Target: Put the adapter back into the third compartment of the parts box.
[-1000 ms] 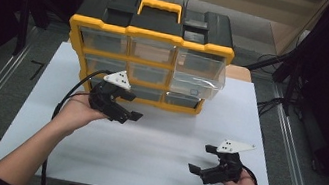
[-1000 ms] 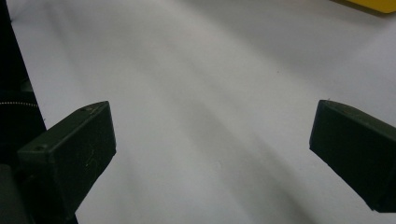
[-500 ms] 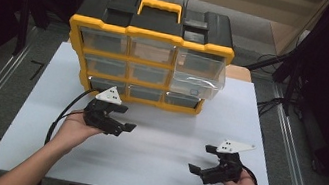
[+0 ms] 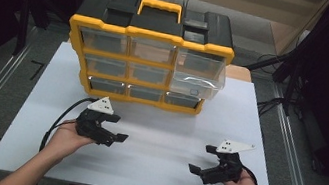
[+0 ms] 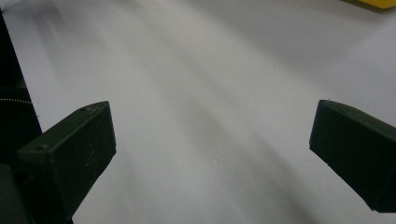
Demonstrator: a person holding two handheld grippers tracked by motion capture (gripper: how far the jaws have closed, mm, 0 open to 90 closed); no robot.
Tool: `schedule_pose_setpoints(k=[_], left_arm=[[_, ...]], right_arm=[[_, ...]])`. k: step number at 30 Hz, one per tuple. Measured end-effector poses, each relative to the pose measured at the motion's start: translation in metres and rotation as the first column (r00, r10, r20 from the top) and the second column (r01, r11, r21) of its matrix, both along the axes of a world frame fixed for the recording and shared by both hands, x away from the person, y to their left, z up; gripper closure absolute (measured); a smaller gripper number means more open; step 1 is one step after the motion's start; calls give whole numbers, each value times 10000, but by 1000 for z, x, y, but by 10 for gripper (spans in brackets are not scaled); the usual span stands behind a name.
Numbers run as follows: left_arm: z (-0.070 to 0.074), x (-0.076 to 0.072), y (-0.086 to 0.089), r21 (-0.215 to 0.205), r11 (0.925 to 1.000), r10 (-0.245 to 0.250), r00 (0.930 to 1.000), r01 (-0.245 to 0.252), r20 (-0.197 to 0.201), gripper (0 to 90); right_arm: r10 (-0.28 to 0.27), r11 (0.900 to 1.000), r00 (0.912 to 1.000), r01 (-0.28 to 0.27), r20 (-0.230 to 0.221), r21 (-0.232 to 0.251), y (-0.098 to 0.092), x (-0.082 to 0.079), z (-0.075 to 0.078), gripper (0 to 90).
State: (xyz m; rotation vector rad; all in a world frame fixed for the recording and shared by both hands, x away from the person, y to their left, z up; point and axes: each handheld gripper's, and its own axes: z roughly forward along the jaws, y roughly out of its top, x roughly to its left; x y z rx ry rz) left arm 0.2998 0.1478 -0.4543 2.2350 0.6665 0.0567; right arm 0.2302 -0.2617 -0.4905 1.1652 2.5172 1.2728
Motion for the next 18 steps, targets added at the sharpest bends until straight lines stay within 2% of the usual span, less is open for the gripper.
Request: schedule_pose_setpoints(k=[6,18], left_arm=[[-1,-7,12,-61,9999,117,9999,-118,-104,249],[-5,-19,32,102,9998,148,9992,-144,-380,244]], right_arm=[[-20,10000,10000,20,-26,7,0,0,0,0],[-69,9999,9999,68,-86,-91,-1,1,-2,0]])
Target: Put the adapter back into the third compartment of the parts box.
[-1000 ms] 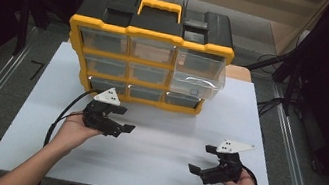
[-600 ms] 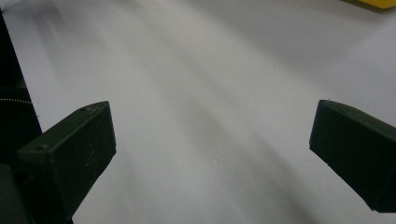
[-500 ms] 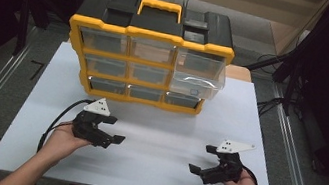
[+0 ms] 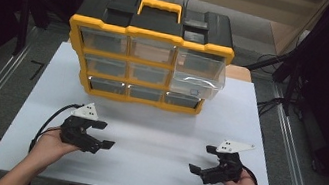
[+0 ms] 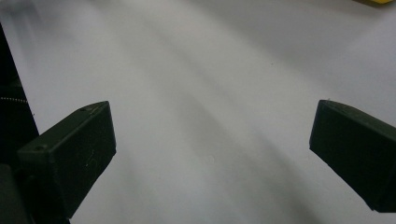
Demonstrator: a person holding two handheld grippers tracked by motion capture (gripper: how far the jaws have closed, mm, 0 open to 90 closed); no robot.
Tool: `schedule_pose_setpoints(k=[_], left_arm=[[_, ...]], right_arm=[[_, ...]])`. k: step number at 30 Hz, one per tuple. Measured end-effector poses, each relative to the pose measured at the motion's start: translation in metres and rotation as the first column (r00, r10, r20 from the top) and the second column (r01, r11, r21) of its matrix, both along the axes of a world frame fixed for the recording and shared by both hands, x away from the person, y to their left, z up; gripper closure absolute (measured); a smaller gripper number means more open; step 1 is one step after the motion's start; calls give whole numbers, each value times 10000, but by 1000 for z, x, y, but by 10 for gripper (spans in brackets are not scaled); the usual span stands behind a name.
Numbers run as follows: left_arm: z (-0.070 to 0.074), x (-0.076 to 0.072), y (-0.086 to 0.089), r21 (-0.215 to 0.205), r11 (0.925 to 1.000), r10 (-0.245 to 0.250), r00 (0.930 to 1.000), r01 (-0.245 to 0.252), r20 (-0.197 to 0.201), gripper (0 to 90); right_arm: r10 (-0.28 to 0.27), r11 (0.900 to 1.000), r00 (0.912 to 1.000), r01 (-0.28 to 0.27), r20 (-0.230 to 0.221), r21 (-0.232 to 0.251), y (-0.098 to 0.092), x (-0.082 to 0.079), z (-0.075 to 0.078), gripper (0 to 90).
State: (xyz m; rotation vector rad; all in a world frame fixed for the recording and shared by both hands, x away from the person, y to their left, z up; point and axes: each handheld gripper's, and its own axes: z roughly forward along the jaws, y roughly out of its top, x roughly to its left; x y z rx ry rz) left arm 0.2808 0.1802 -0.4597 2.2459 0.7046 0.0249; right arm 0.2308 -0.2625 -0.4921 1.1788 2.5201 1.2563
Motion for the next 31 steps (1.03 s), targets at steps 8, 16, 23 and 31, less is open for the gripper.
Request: schedule_pose_setpoints(k=[8,16,23,31], left_arm=[[-1,-7,20,70,9995,321,9995,-320,-54,241],[-4,-10,35,163,9979,626,9980,-624,-84,242],[-6,-10,36,280,9978,601,9981,-598,-118,242],[-10,-7,37,439,9957,815,9967,-811,-71,193]], right_arm=[[-42,10000,10000,41,-15,-80,-1,0,-1,0],[-18,9999,10000,18,-21,-125,-1,1,-2,0],[-10,9999,10000,9,-47,-136,-1,1,-2,0],[5,9998,10000,-6,-72,-198,0,1,-3,0]])
